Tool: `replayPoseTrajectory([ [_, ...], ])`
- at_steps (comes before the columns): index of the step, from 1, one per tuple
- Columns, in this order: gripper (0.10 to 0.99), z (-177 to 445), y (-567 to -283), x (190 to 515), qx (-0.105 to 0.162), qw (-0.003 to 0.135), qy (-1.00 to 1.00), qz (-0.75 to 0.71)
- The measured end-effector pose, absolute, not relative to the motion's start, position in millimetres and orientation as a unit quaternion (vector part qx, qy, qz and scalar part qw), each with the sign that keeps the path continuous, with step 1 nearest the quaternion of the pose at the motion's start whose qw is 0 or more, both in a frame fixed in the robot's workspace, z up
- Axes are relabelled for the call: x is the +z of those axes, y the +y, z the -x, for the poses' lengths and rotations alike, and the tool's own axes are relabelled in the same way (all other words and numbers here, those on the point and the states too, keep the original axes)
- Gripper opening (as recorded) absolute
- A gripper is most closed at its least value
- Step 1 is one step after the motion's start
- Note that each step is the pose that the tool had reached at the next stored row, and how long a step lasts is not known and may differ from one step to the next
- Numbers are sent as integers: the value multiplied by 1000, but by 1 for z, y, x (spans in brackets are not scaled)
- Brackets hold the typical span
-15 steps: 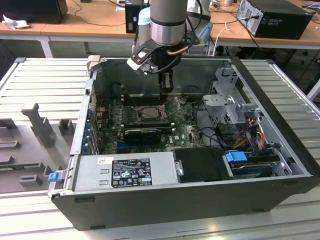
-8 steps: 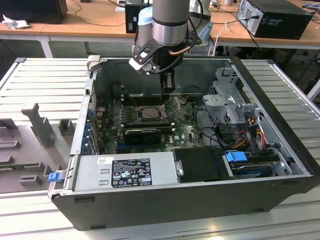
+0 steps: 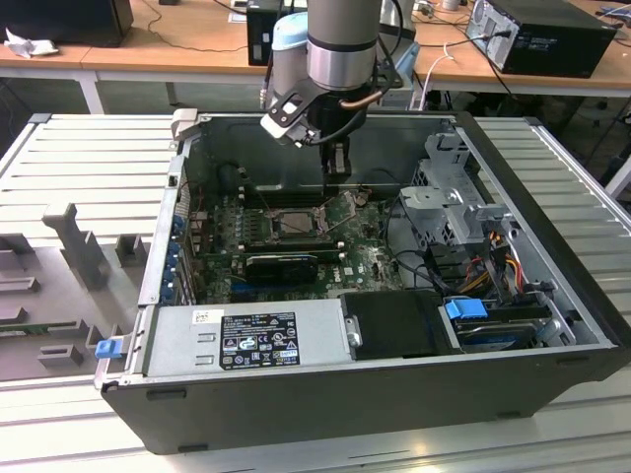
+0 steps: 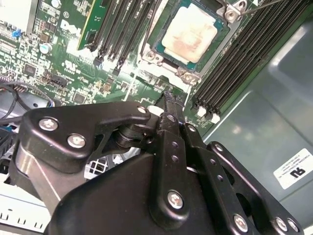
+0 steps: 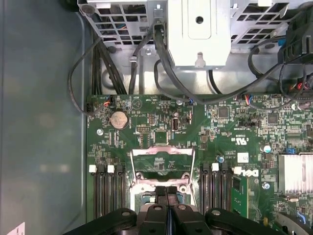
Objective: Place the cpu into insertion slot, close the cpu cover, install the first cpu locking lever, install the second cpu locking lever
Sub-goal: 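Close the cpu cover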
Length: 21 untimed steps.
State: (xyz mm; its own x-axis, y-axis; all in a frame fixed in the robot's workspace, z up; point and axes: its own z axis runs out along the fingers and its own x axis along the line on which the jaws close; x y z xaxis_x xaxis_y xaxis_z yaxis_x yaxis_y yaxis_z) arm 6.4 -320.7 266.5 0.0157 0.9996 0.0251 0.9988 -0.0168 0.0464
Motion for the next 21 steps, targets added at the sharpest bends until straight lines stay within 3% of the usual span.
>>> replayPoseTrajectory([
  [21, 106, -29, -321, 266, 25, 8, 701, -713],
])
